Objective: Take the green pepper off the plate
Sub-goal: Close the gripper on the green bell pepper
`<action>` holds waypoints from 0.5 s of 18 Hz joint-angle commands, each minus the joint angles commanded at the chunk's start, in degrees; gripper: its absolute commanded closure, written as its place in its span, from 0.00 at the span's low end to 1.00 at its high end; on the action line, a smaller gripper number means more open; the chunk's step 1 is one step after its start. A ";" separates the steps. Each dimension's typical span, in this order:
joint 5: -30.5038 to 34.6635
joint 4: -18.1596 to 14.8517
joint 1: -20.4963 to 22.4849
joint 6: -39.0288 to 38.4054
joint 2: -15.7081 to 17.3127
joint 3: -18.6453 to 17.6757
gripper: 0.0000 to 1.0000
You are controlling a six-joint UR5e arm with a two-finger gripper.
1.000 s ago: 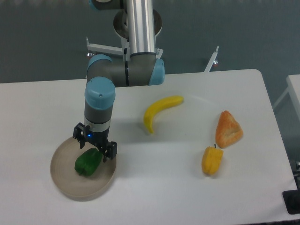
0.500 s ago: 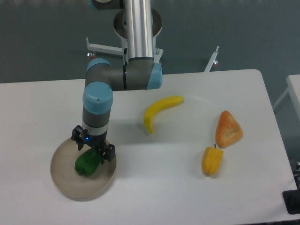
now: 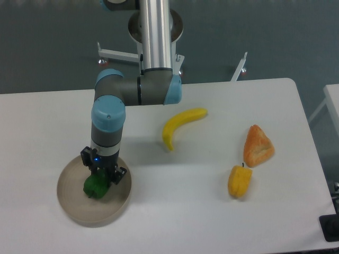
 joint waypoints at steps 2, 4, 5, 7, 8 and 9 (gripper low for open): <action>0.00 0.00 0.00 0.09 0.00 0.09 0.60; 0.00 0.00 0.09 0.09 0.35 0.18 0.61; -0.09 -0.09 0.09 0.17 0.61 0.35 0.61; 0.00 -0.44 0.35 0.44 0.97 1.66 0.62; 0.09 -0.70 0.70 0.53 1.14 2.37 0.63; 0.17 -0.88 1.31 1.05 1.58 3.24 0.63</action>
